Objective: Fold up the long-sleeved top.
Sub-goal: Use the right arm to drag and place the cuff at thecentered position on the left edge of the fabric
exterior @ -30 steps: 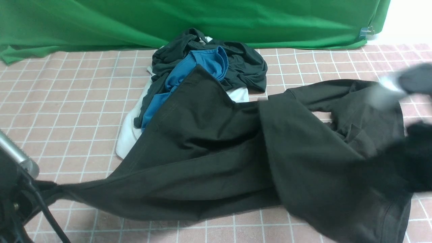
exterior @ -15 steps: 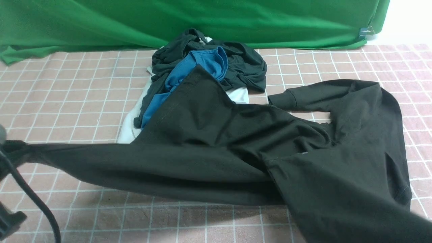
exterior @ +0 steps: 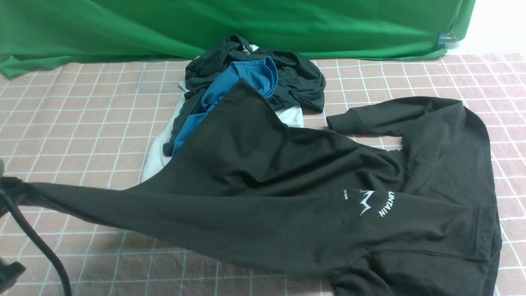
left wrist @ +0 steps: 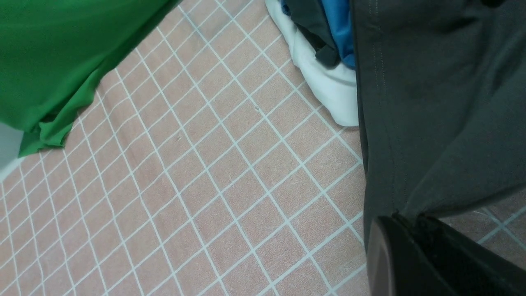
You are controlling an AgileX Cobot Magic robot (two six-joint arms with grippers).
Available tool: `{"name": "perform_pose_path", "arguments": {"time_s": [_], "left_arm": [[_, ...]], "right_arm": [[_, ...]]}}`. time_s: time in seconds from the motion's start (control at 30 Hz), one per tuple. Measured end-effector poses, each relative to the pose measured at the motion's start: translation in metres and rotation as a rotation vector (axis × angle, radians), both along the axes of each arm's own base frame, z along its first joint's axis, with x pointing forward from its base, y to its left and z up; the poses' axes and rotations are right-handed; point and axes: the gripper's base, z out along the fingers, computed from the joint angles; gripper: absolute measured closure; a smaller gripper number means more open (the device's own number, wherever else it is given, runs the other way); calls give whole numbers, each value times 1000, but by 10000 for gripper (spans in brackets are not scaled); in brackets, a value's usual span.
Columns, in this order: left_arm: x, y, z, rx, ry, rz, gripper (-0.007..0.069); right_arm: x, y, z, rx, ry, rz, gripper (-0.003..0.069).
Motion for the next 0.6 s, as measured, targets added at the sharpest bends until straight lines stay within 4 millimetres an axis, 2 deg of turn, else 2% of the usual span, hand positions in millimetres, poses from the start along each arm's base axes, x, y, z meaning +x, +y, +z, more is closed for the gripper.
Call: {"name": "perform_pose_path", "arguments": {"time_s": [0.13, 0.3, 0.43, 0.6], "left_arm": [[0, 0, 0, 0, 0, 0, 592], [-4, 1, -5, 9, 68, 7, 592], [-13, 2, -14, 14, 209, 17, 592], [-24, 0, -21, 1, 350, 7, 592]], "right_arm": [[5, 2, -2, -15, 28, 1, 624], [13, 7, 9, -10, 22, -7, 622], [32, 15, 30, 17, -11, -48, 621], [59, 28, 40, 8, -6, -75, 621]]}}
